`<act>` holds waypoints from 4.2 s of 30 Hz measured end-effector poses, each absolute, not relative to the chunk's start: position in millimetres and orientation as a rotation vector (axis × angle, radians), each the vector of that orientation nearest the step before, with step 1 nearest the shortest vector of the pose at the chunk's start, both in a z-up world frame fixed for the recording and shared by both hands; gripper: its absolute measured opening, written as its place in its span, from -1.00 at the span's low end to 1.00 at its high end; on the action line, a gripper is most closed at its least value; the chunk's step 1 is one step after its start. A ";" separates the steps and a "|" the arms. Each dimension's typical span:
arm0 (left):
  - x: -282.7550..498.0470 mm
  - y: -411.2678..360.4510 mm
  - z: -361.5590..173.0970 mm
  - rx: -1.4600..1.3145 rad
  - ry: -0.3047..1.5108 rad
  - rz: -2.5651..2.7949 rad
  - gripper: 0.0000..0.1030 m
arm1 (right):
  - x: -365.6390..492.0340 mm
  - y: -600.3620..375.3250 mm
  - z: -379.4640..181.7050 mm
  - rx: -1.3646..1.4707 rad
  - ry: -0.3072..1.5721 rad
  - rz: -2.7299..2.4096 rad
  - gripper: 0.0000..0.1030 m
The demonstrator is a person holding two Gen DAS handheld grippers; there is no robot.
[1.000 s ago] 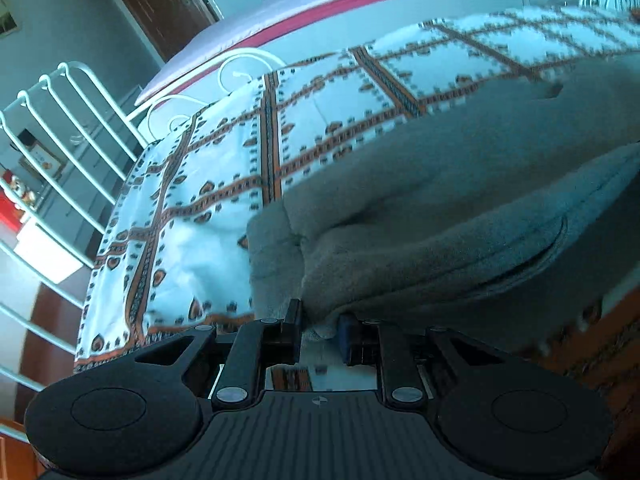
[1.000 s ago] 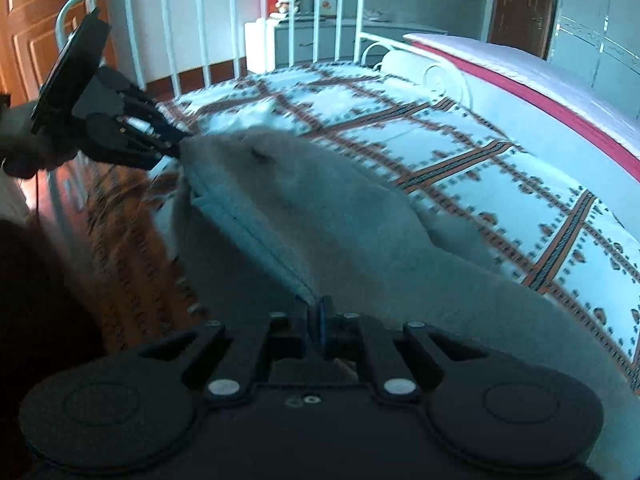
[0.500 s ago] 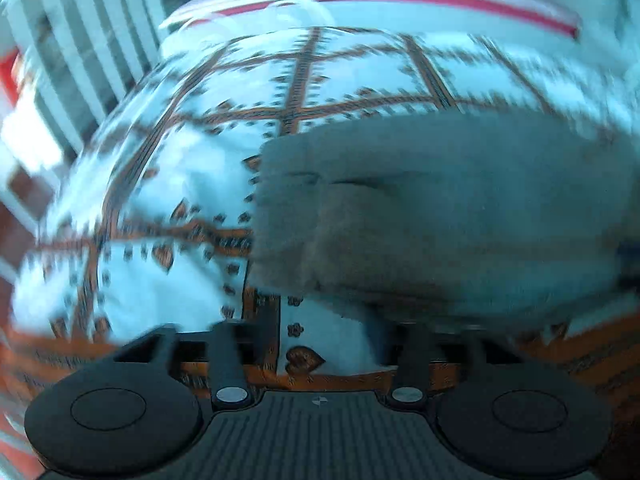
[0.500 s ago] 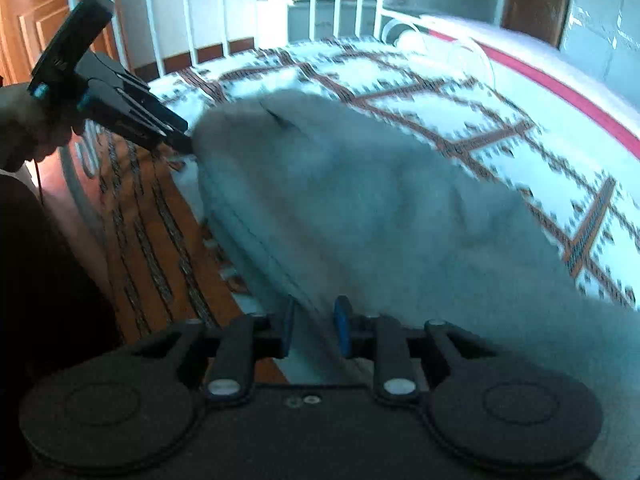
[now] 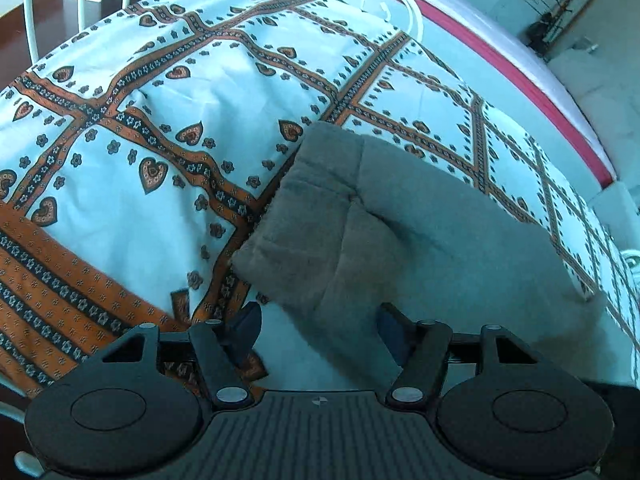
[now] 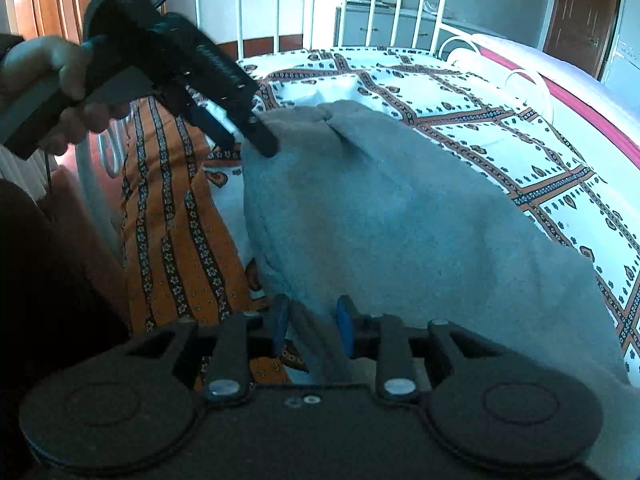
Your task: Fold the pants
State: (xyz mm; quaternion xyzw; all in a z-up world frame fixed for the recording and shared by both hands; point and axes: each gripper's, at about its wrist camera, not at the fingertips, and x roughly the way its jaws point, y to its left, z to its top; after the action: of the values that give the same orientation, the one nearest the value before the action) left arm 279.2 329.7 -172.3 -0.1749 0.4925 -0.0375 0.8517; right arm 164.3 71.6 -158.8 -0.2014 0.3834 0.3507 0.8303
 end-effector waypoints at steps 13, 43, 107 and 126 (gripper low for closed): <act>284.5 325.4 -157.6 -0.290 0.928 -0.059 -0.49 | 162.6 84.3 -137.3 -0.328 0.738 0.755 -1.00; 267.6 342.1 -169.9 -0.228 0.946 0.052 -0.49 | 160.6 70.3 -173.5 -0.258 0.816 0.659 -0.56; 207.0 66.3 -191.4 0.086 0.918 -0.246 0.79 | 65.5 -212.3 -176.6 0.508 0.816 -0.258 -1.00; 202.3 39.9 -189.4 0.098 0.905 -0.292 0.83 | 39.4 -331.9 -181.1 0.842 0.724 -0.424 -0.68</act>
State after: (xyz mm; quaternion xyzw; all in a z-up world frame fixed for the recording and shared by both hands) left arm 202.3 39.9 -189.4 0.0473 0.4354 -0.1403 0.8880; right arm 39.4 -331.9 -181.1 0.3965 0.3411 -0.1998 0.8286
